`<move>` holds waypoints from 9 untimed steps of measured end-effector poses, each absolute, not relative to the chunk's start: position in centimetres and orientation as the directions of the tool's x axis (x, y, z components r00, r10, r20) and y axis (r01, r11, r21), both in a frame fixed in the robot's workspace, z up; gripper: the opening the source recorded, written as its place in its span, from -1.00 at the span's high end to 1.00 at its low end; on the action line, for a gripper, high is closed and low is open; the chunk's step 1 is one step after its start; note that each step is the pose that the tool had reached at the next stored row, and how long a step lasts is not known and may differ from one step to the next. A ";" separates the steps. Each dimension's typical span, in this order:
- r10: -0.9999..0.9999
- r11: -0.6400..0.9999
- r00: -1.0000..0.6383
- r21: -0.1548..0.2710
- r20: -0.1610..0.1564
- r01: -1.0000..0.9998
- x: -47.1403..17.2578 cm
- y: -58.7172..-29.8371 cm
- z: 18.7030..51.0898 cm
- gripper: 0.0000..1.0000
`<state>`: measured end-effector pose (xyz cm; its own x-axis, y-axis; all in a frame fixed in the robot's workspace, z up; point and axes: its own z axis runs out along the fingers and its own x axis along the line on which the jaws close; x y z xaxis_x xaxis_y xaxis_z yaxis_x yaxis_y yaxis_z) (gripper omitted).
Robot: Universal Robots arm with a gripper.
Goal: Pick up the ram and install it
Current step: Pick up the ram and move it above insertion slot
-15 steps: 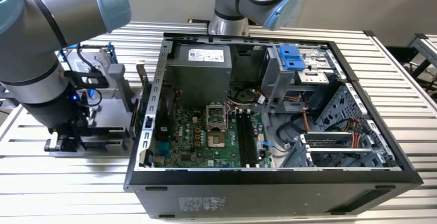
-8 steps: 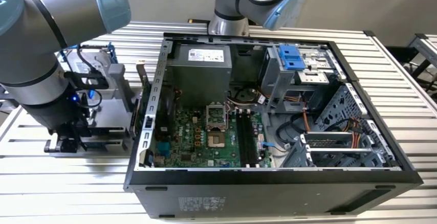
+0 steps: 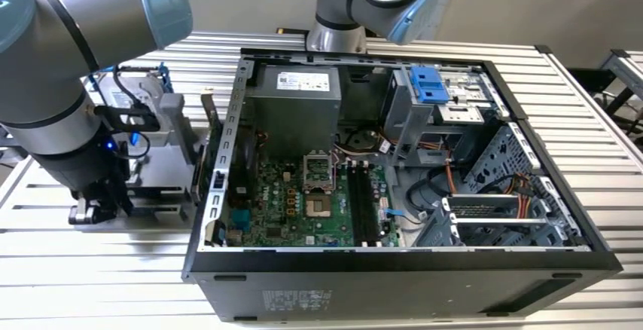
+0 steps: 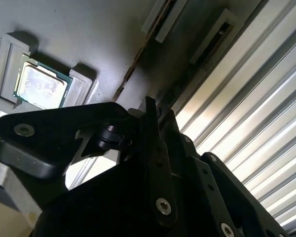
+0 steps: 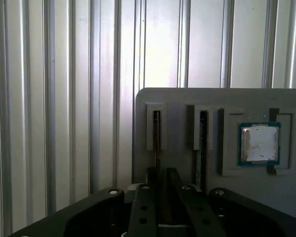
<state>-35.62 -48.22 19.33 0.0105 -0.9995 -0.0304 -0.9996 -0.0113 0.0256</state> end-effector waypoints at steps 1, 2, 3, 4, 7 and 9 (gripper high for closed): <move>-0.999 -0.011 0.010 0.026 -0.031 -1.000 -35.6 -48.2 19.3 1.00; -0.999 -0.011 0.011 0.026 -0.031 -1.000 -35.6 -48.2 19.3 1.00; -0.999 -0.011 0.010 0.026 -0.031 -1.000 -35.6 -48.2 19.3 1.00; -0.999 -0.011 0.010 0.026 -0.031 -1.000 -35.6 -48.2 19.3 1.00; -0.999 -0.011 0.011 0.026 -0.031 -1.000 -35.6 -48.2 19.3 1.00; -0.999 -0.011 0.010 0.026 -0.031 -1.000 -35.6 -48.2 19.3 1.00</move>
<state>-35.62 -48.22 19.30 0.0104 -0.9995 -0.0305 -0.9996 -0.0112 0.0257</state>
